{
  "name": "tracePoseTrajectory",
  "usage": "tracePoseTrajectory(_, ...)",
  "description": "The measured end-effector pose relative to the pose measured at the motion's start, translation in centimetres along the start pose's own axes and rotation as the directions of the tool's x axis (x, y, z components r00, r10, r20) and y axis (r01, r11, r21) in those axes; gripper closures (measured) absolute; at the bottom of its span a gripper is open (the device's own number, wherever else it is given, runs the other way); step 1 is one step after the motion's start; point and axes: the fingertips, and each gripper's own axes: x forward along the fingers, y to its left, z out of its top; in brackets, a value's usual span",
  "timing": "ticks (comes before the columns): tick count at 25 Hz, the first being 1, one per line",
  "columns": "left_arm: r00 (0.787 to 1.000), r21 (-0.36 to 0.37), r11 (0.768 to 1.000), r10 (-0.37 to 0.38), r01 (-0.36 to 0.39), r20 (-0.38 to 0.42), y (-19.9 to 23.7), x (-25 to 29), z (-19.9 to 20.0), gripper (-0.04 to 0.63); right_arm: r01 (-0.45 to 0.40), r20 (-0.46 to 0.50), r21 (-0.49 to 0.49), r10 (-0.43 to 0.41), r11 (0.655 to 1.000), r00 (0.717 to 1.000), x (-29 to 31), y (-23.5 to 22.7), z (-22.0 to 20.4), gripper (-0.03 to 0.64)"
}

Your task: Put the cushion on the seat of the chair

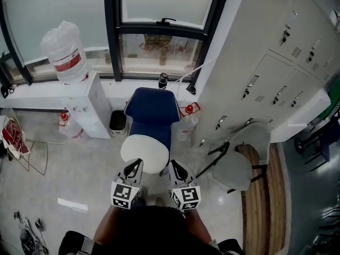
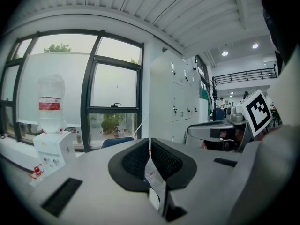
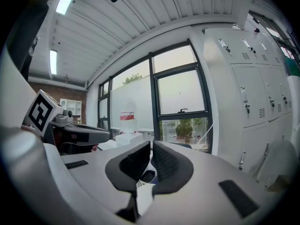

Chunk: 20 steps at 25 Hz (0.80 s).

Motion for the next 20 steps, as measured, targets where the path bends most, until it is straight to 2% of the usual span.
tracePoseTrajectory(20,1.000,-0.015,1.000,-0.004,0.004,-0.004,0.1,1.1,-0.5,0.566,-0.003,-0.014,0.002,0.003,1.000,1.000,0.7,-0.7,-0.7,0.575)
